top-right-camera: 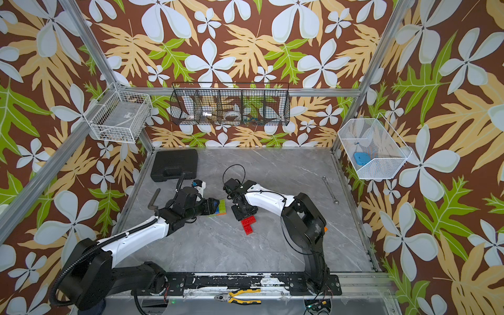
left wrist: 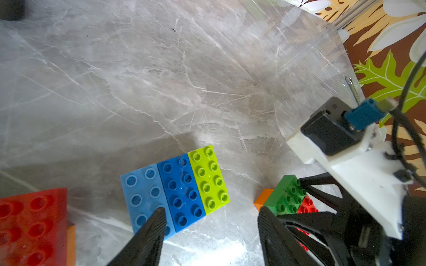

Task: Assemble a rectangle with lego
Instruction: Assemble the lego brick with the lego brick.

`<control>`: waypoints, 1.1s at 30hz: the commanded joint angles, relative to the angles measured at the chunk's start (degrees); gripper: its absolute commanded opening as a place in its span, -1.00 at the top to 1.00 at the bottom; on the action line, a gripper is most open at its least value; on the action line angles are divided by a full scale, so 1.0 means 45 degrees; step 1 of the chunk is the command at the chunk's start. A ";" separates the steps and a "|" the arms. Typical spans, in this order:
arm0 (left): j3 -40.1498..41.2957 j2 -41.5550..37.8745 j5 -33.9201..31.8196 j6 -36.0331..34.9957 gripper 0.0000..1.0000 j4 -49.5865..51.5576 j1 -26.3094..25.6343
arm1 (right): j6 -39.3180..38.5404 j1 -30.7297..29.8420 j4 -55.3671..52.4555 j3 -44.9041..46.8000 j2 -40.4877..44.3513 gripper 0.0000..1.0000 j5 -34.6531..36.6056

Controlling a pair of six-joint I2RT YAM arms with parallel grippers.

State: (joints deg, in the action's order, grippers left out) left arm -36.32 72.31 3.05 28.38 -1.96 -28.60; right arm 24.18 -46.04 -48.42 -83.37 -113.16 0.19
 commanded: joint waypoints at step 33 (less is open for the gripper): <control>0.0030 -0.0193 -0.0093 -0.0018 -0.30 -0.0210 0.0027 | 0.0562 -0.0126 -0.0886 -0.0856 -0.0218 -0.55 0.0495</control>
State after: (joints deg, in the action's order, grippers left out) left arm -36.29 71.61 3.05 28.38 -1.96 -28.60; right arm 26.26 -46.50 -51.18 -86.52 -114.21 1.87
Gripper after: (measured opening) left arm 0.649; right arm 0.766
